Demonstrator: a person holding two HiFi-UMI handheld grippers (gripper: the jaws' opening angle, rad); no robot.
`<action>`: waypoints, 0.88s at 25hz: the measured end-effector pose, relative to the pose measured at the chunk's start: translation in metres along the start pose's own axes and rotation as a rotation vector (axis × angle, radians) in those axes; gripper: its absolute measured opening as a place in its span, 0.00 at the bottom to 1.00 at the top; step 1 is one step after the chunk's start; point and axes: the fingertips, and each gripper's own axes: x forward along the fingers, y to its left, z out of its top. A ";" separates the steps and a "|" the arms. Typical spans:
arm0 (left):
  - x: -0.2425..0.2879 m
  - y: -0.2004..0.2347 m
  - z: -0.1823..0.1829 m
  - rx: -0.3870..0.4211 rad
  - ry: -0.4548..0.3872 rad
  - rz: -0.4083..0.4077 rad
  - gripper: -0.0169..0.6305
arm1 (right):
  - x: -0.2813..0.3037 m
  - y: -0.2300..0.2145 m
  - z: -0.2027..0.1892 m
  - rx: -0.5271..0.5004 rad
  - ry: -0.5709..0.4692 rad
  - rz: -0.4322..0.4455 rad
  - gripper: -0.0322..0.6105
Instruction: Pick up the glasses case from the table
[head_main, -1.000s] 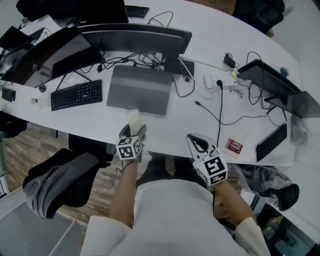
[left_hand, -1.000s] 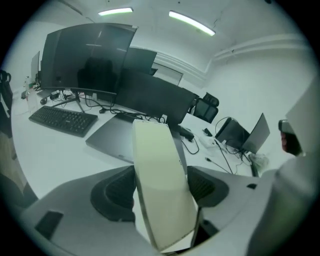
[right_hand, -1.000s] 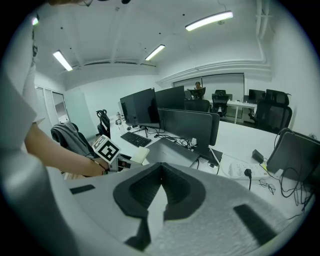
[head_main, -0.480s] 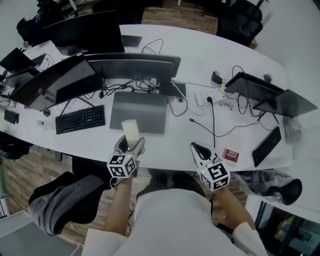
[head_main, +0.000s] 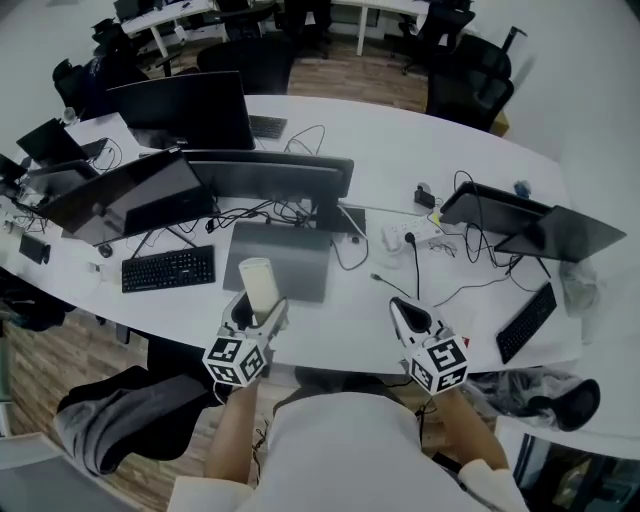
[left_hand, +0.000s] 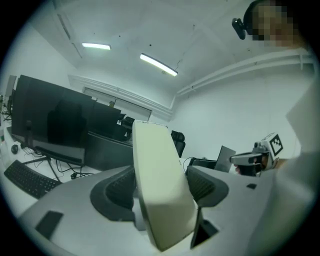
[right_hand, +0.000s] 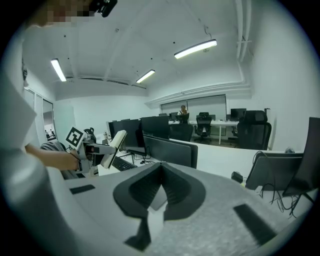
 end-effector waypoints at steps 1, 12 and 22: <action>-0.002 -0.006 0.008 0.005 -0.014 -0.002 0.51 | -0.004 -0.003 0.007 -0.004 -0.012 0.003 0.05; -0.022 -0.057 0.081 0.088 -0.176 -0.016 0.51 | -0.037 -0.041 0.065 -0.046 -0.136 0.007 0.05; -0.040 -0.076 0.105 0.143 -0.242 0.010 0.51 | -0.058 -0.057 0.086 -0.121 -0.196 -0.015 0.05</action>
